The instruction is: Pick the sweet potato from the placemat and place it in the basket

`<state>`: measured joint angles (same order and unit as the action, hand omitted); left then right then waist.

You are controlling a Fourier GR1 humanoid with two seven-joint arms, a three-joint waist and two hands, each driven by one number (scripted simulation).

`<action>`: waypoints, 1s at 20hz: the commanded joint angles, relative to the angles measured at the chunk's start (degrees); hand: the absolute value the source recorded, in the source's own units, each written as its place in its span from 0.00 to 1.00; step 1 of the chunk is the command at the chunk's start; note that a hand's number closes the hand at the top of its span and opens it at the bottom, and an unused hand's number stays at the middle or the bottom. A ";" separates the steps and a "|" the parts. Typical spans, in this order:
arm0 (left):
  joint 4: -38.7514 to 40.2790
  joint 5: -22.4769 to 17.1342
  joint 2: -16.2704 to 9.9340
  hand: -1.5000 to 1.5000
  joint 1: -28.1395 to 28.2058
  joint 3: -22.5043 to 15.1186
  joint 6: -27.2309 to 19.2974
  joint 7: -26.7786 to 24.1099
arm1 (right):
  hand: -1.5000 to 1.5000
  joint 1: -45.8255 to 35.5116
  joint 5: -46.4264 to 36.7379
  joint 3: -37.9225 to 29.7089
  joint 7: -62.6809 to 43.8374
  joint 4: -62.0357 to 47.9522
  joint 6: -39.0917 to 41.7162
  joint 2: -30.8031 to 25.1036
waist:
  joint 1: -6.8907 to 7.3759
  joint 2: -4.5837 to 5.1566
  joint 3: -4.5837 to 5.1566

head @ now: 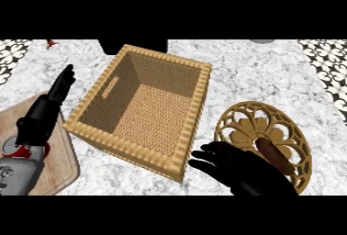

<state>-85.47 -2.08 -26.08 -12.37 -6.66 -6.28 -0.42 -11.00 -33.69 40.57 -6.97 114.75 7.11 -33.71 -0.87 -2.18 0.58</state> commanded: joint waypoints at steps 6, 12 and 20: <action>-1.02 0.50 -0.32 0.50 -0.67 -0.32 0.69 -0.30 | 0.00 -12.51 -13.09 10.07 -18.08 4.40 30.52 -10.53 | 1.41 1.20 0.15; -0.28 -0.10 0.52 0.50 -0.68 0.41 0.95 -0.61 | 0.00 -16.08 -6.25 10.96 -33.04 7.89 53.07 -0.36 | 0.68 1.75 -0.15; -3.22 2.11 3.07 0.50 -1.41 -0.55 -0.37 2.50 | 0.00 -18.04 -0.77 2.92 -39.70 0.81 64.89 8.71 | 0.65 2.07 -0.51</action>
<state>-87.86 -1.95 -25.77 -11.95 -5.40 -4.85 -0.48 -27.50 -36.81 46.76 -42.88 117.29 62.56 -27.97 0.05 -0.30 0.21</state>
